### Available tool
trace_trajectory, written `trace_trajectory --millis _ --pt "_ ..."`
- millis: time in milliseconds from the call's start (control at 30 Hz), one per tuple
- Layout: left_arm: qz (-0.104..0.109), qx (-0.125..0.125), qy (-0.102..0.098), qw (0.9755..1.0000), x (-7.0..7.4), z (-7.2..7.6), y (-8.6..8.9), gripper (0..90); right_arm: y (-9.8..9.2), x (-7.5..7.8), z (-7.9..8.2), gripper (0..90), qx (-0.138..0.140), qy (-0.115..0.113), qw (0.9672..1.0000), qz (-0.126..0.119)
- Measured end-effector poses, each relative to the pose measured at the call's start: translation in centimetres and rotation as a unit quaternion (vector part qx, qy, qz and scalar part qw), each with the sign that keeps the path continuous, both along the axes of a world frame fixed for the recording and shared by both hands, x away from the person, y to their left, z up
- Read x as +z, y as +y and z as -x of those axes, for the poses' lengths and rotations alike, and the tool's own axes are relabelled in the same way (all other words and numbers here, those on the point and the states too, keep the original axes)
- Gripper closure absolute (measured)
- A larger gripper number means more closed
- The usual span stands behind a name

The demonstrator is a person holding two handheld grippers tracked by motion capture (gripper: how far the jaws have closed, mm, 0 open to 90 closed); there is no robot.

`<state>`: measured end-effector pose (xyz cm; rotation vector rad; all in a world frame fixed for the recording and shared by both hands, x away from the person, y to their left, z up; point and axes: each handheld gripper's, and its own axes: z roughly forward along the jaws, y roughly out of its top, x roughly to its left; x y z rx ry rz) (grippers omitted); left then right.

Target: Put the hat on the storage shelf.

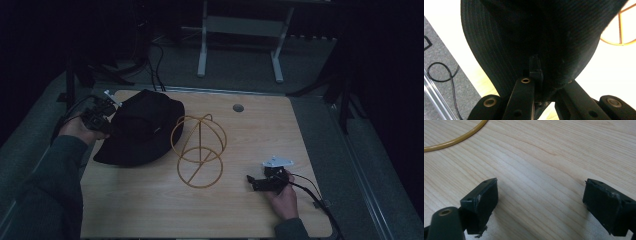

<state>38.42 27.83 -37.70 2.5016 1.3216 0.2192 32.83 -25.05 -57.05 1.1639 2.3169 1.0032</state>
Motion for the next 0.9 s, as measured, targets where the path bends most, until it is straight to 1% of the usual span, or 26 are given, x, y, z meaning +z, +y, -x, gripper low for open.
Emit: trace_trajectory --millis 100,267,300,533,733,900 --pt "0.001 -0.003 0.0 1.0 0.2 0.2 0.1 88.3 0.0 0.0 0.0 12.8 0.0 0.0 1.0 0.0" --pt "0.008 -0.003 -0.005 0.9999 0.8 0.5 0.5 88.4 0.0 0.0 0.0 12.9 0.0 0.0 1.0 0.0" --pt "0.011 -0.003 -0.009 0.9999 1.1 0.7 0.6 88.4 0.0 0.0 0.0 12.9 0.0 0.001 1.0 -0.001" --pt "0.012 -0.011 -0.016 0.9997 2.1 1.3 1.0 88.4 0.0 0.0 0.0 12.9 0.0 0.0 1.0 -0.001" --pt "0.022 -0.007 -0.022 0.9995 2.7 1.6 1.3 88.4 0.0 0.0 0.0 12.9 0.0 0.0 1.0 -0.001" --pt "0.026 -0.006 -0.022 0.9994 3.0 1.7 1.5 88.4 0.0 0.0 0.0 12.9 0.0 0.0 1.0 -0.001"
